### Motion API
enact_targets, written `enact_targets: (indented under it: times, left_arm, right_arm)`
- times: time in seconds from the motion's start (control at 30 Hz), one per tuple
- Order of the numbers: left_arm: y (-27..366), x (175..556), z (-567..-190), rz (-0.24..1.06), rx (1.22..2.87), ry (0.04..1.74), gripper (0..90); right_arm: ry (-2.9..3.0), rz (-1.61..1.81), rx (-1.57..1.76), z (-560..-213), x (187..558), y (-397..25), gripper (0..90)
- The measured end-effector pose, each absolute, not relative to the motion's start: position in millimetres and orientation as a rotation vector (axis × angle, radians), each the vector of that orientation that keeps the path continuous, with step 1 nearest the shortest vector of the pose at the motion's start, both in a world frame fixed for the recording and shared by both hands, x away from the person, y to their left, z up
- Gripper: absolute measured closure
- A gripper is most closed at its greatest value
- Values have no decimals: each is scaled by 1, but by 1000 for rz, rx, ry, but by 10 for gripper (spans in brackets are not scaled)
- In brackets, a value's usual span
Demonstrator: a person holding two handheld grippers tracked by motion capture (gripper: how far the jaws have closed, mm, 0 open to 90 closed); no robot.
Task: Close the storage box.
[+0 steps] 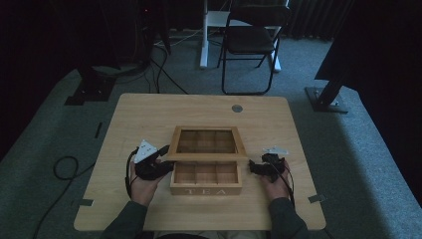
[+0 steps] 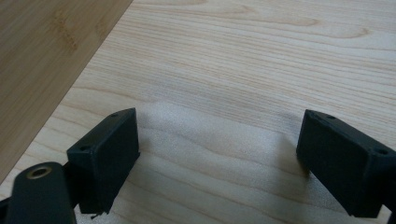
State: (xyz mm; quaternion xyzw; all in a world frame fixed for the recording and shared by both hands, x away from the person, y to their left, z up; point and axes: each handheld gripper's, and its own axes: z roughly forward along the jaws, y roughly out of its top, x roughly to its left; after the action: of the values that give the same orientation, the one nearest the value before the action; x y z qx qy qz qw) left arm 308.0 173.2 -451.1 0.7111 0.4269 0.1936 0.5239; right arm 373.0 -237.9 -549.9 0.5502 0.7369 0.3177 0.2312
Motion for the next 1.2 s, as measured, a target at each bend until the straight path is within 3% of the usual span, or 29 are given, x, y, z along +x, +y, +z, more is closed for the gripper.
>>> enact_targets:
  times: [1.2]
  left_arm:
    - [174, 301, -464, 457, 1723, 1031, 464]
  right_arm:
    - [2027, 873, 1512, -550, 373, -238, 125]
